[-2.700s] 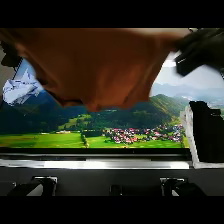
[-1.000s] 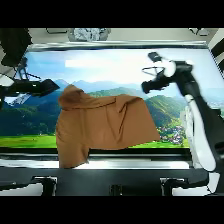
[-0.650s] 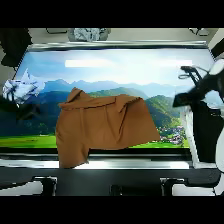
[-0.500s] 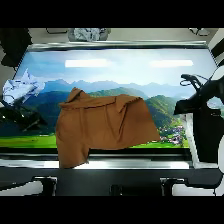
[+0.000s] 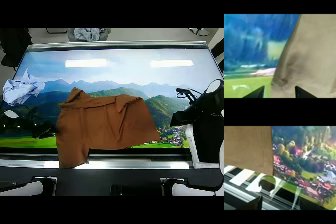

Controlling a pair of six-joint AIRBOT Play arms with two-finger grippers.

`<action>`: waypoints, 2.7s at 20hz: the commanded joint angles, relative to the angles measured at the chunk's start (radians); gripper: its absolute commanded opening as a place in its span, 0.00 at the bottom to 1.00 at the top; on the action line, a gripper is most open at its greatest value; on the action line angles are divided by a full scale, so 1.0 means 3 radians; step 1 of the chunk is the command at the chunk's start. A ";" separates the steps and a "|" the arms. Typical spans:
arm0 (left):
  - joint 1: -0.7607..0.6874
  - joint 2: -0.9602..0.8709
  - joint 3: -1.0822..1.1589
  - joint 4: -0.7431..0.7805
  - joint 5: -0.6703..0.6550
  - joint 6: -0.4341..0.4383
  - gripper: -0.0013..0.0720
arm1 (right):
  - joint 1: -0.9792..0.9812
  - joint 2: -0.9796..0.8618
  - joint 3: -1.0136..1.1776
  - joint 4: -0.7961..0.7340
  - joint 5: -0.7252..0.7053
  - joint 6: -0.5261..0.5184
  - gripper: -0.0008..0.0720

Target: Fold the shirts.

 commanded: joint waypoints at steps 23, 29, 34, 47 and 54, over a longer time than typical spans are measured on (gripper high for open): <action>-0.0233 0.0225 -0.0027 -0.0017 0.0056 0.0074 0.05 | 0.0154 0.0131 -0.0739 0.0479 -0.0568 -0.0148 0.85; -0.0233 0.0230 -0.0027 -0.0018 0.0014 0.0071 0.05 | 0.0182 -0.0004 -0.1162 0.0633 -0.0893 -0.0081 0.85; -0.0233 0.0257 -0.0027 -0.0019 -0.0057 0.0071 0.05 | 0.0465 -0.0158 -0.1225 0.0607 -0.1194 0.0139 0.81; -0.0233 0.1490 0.2214 -0.0017 0.0050 -0.0378 0.05 | 0.0502 0.1400 0.0820 0.0027 -0.1528 -0.0184 0.07; -0.0233 0.2122 0.4121 -0.0006 0.0572 -0.0796 0.05 | 0.0502 0.2534 0.2225 -0.0711 -0.1801 -0.0031 0.07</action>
